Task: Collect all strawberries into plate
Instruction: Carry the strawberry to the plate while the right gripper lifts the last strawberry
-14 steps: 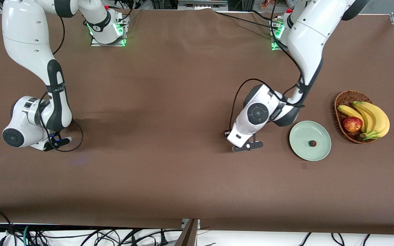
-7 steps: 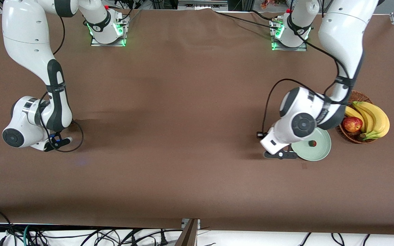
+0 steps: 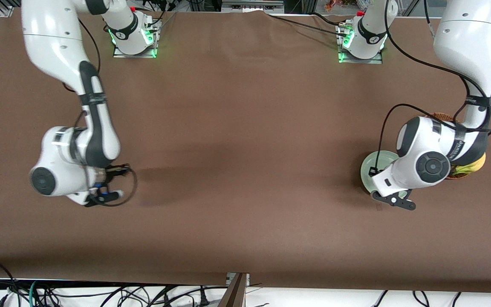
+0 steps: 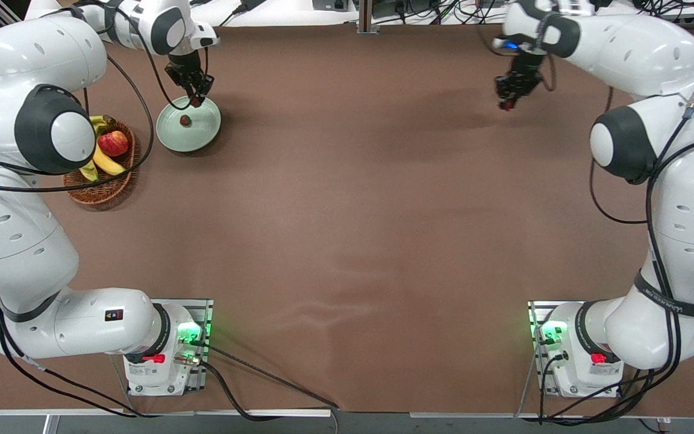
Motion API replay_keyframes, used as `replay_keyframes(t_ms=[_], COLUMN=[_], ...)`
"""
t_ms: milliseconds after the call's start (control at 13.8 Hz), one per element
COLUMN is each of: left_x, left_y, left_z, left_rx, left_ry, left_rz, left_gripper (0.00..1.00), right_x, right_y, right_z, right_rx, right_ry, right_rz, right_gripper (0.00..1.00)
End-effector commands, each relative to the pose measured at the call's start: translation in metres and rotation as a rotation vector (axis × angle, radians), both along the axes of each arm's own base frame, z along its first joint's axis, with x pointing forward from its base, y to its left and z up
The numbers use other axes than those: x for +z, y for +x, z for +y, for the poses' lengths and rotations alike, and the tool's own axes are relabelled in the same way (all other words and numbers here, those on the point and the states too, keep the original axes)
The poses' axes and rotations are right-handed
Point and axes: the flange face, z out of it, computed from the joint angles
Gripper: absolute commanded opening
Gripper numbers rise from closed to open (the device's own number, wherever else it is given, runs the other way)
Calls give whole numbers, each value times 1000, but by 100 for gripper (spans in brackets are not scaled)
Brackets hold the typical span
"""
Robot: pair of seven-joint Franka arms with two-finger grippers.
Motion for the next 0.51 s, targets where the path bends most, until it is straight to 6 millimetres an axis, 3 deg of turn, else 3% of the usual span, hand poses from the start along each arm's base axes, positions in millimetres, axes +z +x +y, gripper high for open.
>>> replay_keyframes(t_ms=[0, 72, 145, 289, 434], left_x=[-9, -13, -16, -19, -26], left_y=[-4, -5, -6, -6, -7], left_z=[3, 3, 4, 7, 7], left_rx=[-71, -75, -74, -68, -68], left_ry=[14, 12, 11, 10, 9], left_rz=[22, 30, 35, 39, 52], left_gripper=[17, 22, 38, 100, 100], right_x=[-4, -5, -8, -13, -25], right_y=[-8, -19, -30, -58, -88], right_z=[101, 141, 178, 260, 331], right_rx=[-221, -314, -380, -511, -599], right_ry=[25, 61, 98, 159, 219], right_rz=[-30, -19, -13, -54, -129], right_gripper=[24, 24, 24, 24, 24])
